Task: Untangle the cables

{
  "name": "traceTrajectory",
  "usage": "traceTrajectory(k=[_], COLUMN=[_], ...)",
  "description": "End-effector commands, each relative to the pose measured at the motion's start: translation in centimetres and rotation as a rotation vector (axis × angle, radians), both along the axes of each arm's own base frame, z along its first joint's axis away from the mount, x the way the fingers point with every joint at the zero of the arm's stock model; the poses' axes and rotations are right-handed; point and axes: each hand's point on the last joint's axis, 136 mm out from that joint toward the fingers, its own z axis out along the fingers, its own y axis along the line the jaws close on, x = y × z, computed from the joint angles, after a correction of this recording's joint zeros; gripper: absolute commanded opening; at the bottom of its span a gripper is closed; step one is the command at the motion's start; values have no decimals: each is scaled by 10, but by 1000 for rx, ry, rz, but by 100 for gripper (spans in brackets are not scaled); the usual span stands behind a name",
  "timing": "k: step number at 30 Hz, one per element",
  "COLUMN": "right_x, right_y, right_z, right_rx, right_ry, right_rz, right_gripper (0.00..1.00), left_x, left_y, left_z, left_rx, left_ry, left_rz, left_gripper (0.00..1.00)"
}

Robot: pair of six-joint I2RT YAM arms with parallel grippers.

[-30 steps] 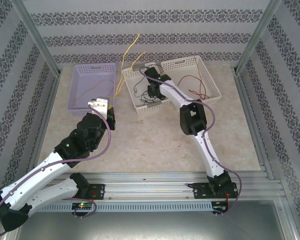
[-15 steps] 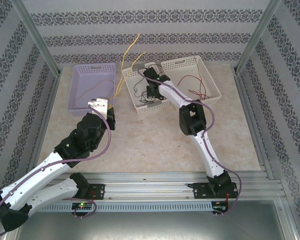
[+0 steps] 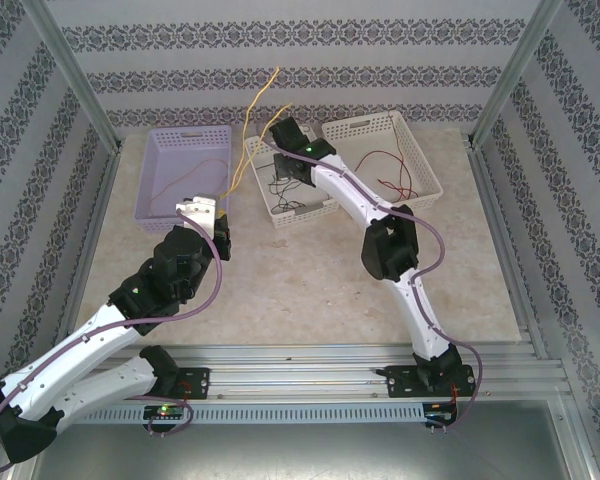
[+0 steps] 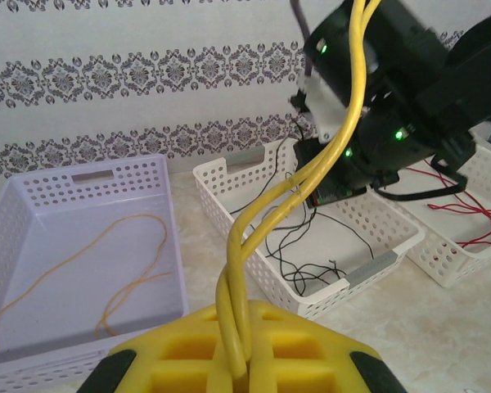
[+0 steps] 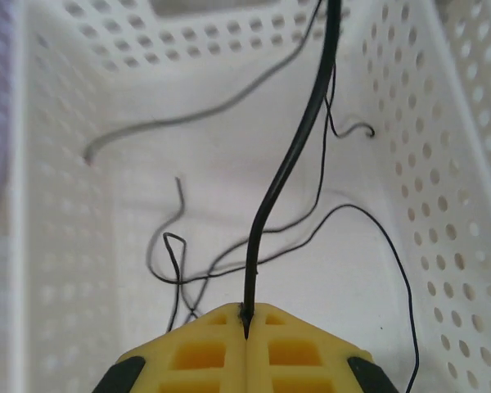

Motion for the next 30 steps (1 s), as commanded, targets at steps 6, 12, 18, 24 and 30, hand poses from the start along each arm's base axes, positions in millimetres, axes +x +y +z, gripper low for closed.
traceTrajectory(k=[6, 12, 18, 24, 30], right_x=[-19, -30, -36, -31, -11], right_y=[10, 8, 9, 13, 1], right_z=[43, 52, 17, -38, -76], right_rx=[33, 46, 81, 113, 116], right_ry=[-70, -75, 4, 151, 231], right_rz=[34, 32, 35, 25, -28], right_gripper=[0, 0, 0, 0, 0], left_x=[0, 0, 0, 0, 1], left_y=[5, 5, 5, 5, 5], left_z=[16, 17, 17, 16, 15], left_rx=[-26, -27, -30, -28, -24], left_ry=[-46, -47, -48, -45, -44], left_rz=[11, 9, 10, 8, 11], left_gripper=[0, 0, 0, 0, 0])
